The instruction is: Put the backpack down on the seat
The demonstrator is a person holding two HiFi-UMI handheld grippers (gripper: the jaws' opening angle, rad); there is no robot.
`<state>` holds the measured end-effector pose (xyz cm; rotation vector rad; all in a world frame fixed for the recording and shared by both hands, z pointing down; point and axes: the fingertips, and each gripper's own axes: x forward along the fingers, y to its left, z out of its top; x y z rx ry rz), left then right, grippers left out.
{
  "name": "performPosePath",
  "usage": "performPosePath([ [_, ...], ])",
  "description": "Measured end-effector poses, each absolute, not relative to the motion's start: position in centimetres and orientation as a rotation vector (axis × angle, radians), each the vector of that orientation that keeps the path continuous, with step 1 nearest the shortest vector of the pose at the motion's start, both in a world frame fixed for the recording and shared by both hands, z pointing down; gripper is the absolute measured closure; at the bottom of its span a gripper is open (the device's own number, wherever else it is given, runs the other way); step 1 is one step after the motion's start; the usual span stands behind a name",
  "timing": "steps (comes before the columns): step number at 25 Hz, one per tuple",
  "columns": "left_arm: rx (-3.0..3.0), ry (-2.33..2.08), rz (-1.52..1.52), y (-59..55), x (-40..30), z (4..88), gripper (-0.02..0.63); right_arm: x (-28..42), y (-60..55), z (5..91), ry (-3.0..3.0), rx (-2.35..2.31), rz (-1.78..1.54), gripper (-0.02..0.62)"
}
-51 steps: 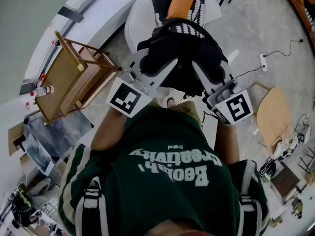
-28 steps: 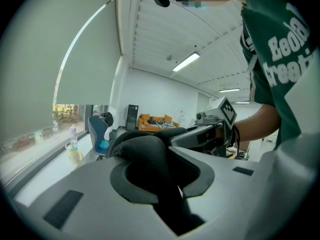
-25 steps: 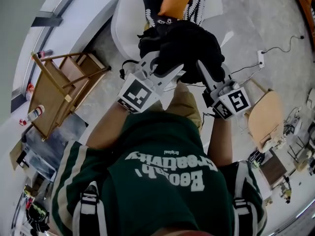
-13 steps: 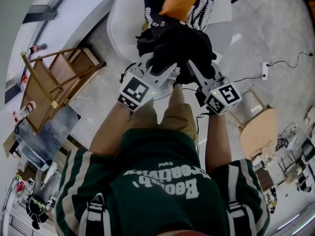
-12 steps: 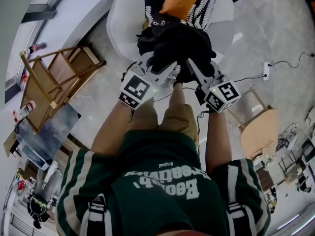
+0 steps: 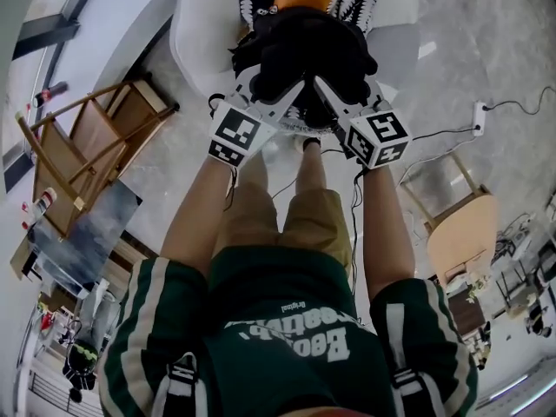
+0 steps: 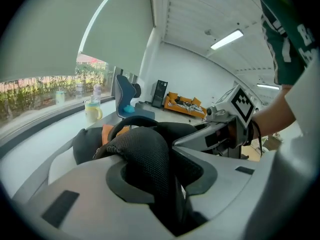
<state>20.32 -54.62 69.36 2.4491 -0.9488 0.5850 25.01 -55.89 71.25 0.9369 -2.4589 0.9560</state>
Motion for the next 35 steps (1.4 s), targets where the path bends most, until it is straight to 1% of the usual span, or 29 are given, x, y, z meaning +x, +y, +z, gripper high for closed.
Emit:
performPosePath([
  [7,2.417,-0.997,0.726,-61.0,21.2,76.9,0.453,26.0,-64.0,78.8,-2.347,1.206,0.906,0.387],
  [11,2.4,-1.016,0.768,-65.3,22.5,79.3,0.446,27.1,-68.5,81.3,-2.298,1.274,0.935,0.382],
  [16,2.385,-1.005,0.807,-67.3,23.1,82.1,0.439,27.5,-70.9,83.5,-2.286,1.328,0.889,0.382],
  [20,2.38,-1.018,0.763,-67.3,22.8,82.4,0.418,27.6,-70.8,83.6,-2.345,1.322,0.9,0.371],
  [22,2.383,-1.057,0.763,-67.2,22.5,82.5,0.386,27.7,-70.3,83.6,-2.369,1.316,0.887,0.362],
  [23,2.383,-1.088,0.76,-67.2,22.3,82.3,0.356,27.9,-70.0,83.5,-2.38,1.316,0.891,0.358],
  [26,2.404,-1.159,0.738,-66.6,22.6,81.7,0.323,28.9,-69.1,83.1,-2.387,1.342,0.896,0.343],
  [33,2.442,-1.205,0.75,-63.0,23.6,81.2,0.31,32.1,-64.4,83.2,-2.301,1.412,0.881,0.311],
  [35,2.397,-1.252,0.739,-62.2,22.9,81.2,0.292,33.2,-62.7,83.7,-2.278,1.424,0.916,0.31],
])
